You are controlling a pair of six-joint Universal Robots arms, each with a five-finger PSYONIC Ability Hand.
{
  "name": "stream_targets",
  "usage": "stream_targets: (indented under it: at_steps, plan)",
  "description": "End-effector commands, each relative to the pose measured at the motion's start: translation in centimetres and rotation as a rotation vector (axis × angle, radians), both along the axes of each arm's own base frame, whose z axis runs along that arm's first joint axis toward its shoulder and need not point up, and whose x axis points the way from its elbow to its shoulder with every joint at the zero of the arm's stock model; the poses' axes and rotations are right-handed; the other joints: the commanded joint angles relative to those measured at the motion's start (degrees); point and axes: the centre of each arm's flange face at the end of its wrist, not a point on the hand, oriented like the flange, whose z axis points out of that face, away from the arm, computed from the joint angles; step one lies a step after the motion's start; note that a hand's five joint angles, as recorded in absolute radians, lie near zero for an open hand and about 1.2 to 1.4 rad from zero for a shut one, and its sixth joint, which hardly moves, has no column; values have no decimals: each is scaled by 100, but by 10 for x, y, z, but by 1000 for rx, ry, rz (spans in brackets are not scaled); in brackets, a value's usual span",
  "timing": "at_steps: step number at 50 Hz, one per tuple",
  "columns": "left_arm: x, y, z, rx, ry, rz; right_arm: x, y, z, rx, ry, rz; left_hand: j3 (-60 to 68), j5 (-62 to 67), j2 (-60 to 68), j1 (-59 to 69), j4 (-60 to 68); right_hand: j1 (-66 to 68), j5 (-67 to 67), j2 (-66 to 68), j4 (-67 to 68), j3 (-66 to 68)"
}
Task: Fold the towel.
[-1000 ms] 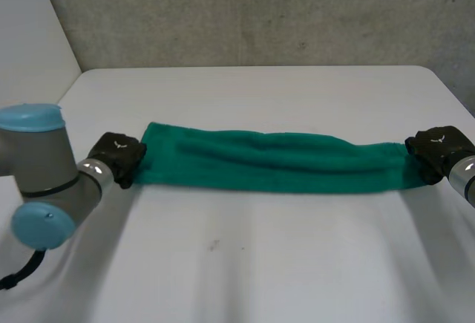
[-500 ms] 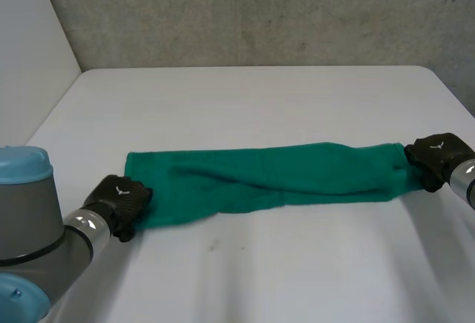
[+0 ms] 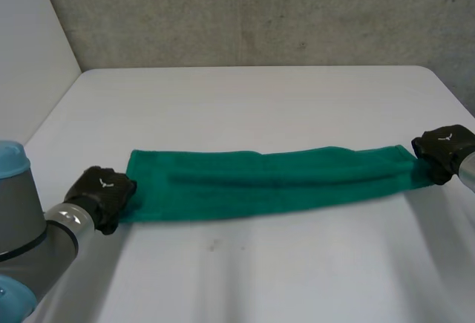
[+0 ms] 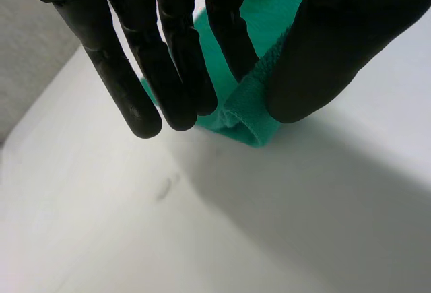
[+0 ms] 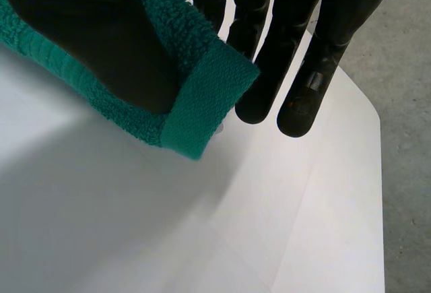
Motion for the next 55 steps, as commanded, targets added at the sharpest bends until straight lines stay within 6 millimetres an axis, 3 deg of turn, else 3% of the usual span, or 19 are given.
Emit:
stream_targets:
  at_steps: [1, 7, 11, 24, 30, 31, 33, 35, 36, 37, 39, 40, 41, 43, 44, 48, 50, 51, 55]
  plan:
    - [-1, 6, 4, -2, 10, -9, 2, 14, 0, 98, 19, 19, 944, 1041, 922, 1226, 902, 2506, 1322, 1260, 1189, 1205]
    - [-5, 19, -3, 31, -1, -37, 1, 22, -3, 167, 41, 32, 440, 538, 419, 723, 399, 2506, 1322, 1260, 1189, 1205]
    - [-7, 21, 0, 18, 0, -39, -16, 12, 4, 145, 47, -18, -1811, -1714, -1833, -1529, -1853, 2506, 1322, 1260, 1189, 1205]
    - [-3, 15, 51, -168, 58, -19, -89, -27, 47, -16, 232, -230, -3144, -3047, -3166, -2862, -3186, 2506, 1322, 1260, 1189, 1205]
    - [-3, 14, 54, -182, 65, -18, -72, -27, 61, -64, 231, -199, -3144, -3047, -3166, -2862, -3186, 2506, 1322, 1260, 1189, 1205]
    - [-3, 14, 55, -186, 74, -16, -28, -20, 75, -127, 196, -95, -3144, -3047, -3166, -2862, -3186, 2506, 1322, 1260, 1189, 1205]
    - [-4, 13, 58, -189, 97, -11, -3, -15, 81, -153, 167, -40, -3144, -3047, -3166, -2862, -3186, 2506, 1322, 1260, 1189, 1205]
    - [-6, 11, 61, -193, 129, -4, 37, -2, 88, -185, 118, 57, -3144, -3047, -3166, -2862, -3186, 2506, 1322, 1260, 1189, 1205]
    - [-7, 10, 63, -195, 141, 0, 37, -2, 88, -185, 118, 57, -3144, -3047, -3166, -2862, -3186, 2506, 1322, 1260, 1189, 1205]
    - [-7, 8, 65, -199, 156, 5, 52, 4, 91, -199, 101, 99, -3144, -3047, -3166, -2862, -3186, 2506, 1322, 1260, 1189, 1205]
    - [-8, 6, 68, -196, 195, 15, 112, 32, 100, -252, 41, 266, -3128, -3030, -3149, -2845, -3169, 2506, 1322, 1260, 1189, 1205]
    - [-9, 4, 68, -196, 205, 20, 112, 33, 100, -252, 41, 267, -3128, -3030, -3149, -2845, -3169, 2506, 1322, 1260, 1189, 1205]
    - [-9, 4, 70, -196, 219, 24, 126, 41, 101, -265, 27, 310, -3128, -3030, -3149, -2845, -3169, 2506, 1322, 1260, 1189, 1205]
    - [-11, 2, 72, -200, 239, 25, 164, 68, 101, -297, -2, 434, -3128, -3030, -3149, -2845, -3169, 2506, 1322, 1260, 1189, 1205]
    - [-12, 1, 75, -207, 264, 28, 197, 96, 89, -296, -18, 550, -3128, -3030, -3149, -2845, -3169, 2506, 1322, 1260, 1189, 1205]
    - [-14, -1, 75, -220, 282, 26, 240, 144, 54, -231, -27, 722, -3127, -3030, -3149, -2845, -3169, 2506, 1322, 1260, 1189, 1205]
    - [-16, -2, 74, -221, 283, 20, 245, 152, 47, -212, -25, 749, -3111, -3013, -3132, -2828, -3152, 2506, 1322, 1260, 1189, 1205]
    - [-19, -1, 72, -218, 283, 12, 256, 175, 29, -163, -17, 819, -3127, -3030, -3149, -2845, -3169, 2506, 1322, 1260, 1189, 1205]
    - [-25, 1, 67, -208, 283, -8, 261, 189, 6, -102, 15, 853, -3128, -3030, -3149, -2845, -3169, 2506, 1322, 1260, 1189, 1205]
